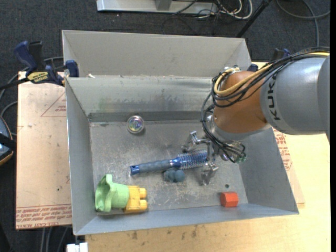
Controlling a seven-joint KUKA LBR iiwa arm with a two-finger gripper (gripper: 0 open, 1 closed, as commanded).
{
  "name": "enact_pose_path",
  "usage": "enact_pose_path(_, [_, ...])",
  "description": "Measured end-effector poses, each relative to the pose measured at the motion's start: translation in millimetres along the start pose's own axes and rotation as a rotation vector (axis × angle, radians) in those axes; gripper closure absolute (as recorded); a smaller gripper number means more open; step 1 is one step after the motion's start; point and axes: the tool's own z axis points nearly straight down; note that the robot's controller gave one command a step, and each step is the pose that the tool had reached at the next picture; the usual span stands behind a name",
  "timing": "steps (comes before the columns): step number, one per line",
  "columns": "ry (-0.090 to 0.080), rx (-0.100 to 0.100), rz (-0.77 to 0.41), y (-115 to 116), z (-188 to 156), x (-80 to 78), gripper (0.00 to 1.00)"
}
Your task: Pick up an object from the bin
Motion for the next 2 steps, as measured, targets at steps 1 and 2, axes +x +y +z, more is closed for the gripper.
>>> enact_pose_path(1, [-0.007,0.004,0.001,-1.4,-3.1,-2.2,1.00])
enact_pose_path(2, [-0.005,0.004,0.002,-1.6,-48.8,-4.1,1.00])
